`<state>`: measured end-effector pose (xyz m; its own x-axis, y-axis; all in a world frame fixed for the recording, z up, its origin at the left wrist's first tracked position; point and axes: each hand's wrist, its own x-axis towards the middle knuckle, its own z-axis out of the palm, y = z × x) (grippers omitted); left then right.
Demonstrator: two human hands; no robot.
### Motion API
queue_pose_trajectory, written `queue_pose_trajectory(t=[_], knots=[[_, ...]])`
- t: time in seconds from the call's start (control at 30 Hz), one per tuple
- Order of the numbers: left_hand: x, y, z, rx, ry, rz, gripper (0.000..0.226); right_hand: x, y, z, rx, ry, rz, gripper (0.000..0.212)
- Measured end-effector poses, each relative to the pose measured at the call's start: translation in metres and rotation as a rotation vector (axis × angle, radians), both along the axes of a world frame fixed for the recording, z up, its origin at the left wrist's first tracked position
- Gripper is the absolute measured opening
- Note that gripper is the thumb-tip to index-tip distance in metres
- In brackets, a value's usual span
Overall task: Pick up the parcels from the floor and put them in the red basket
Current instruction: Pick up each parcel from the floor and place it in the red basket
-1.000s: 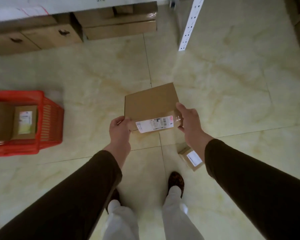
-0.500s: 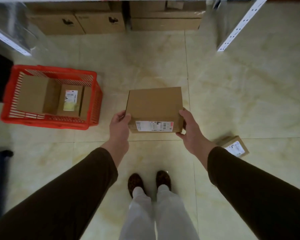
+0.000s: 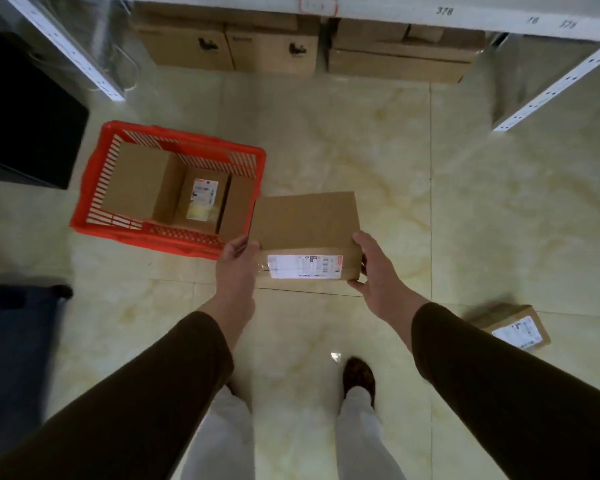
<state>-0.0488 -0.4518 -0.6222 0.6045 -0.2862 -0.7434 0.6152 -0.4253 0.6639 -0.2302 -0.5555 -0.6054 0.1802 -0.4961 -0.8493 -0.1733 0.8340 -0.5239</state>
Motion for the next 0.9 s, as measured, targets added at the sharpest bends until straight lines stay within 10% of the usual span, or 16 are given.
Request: queue_pose_trajectory(t=[0.23,0.9], knots=[[0.109,0.046,0.015,0.017,0.031,-0.059,0.015,0.108,0.039,0.002,0.067,0.023,-0.002,0.019],[0.237,0.045,-0.012,0.126,0.24,-0.223,0.028,0.264,0.017,-0.02,-0.07,0.215,0.181,0.053]])
